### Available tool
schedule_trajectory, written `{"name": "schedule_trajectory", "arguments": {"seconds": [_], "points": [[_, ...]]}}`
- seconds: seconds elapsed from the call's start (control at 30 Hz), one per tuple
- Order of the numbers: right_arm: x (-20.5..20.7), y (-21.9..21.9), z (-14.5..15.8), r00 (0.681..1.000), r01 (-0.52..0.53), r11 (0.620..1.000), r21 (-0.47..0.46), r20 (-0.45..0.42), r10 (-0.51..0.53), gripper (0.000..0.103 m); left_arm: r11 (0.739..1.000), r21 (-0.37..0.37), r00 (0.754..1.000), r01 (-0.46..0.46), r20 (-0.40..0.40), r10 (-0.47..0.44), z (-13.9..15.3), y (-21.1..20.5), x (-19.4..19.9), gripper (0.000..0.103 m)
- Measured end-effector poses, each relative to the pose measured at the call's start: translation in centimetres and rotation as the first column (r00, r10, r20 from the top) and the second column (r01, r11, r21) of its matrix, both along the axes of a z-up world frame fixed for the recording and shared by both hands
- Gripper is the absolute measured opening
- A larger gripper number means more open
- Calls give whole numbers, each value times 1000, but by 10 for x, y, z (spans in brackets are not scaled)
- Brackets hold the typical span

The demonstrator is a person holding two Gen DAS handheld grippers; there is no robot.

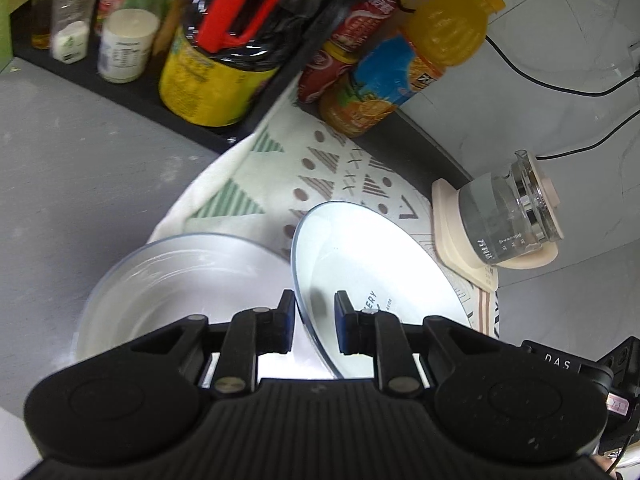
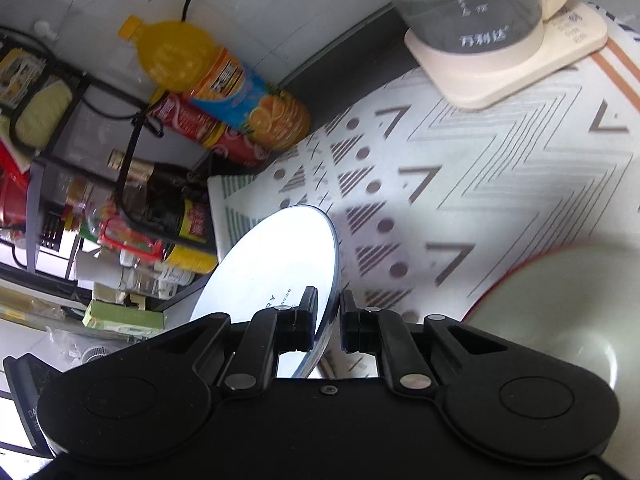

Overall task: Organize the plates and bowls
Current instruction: 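Lift the 'Bakery' plate and carry it toward the plate stack, then lower the 'Bakery' plate onto the 'Sweet' plate with both grippers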

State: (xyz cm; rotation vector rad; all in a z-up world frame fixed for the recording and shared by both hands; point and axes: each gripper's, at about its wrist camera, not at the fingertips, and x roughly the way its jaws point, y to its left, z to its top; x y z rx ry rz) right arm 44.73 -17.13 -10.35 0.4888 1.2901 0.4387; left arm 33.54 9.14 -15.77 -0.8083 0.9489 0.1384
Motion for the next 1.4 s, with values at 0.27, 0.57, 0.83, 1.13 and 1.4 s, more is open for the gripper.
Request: {"name": "schedule_trajectory", "arguments": {"seconds": [0.27,0.57,0.83,1.13,1.4], "points": [[-30,13,-6,1000,19,1000,17,1,-19,11,1000,18,1000,21,-13,-20,-5,15,-27,18],[-63,21,-26,999,49,998,37,-8,-48,11,999,37,999,38,-33,-37,-18,27,-48,18],[-84,21,-36,997,70,997,40,-18,-69,11,997,42,997,58,-47,-56,-25,30,-59,18],[-95,25,-46,998,63,998,25,-18,-62,11,998,41,996,56,-73,-53,-36,32,-63,18],[-97,32,-48,1000,19,1000,-16,1,-19,11,998,32,994,45,-102,-42,-49,33,-69,18]]}}
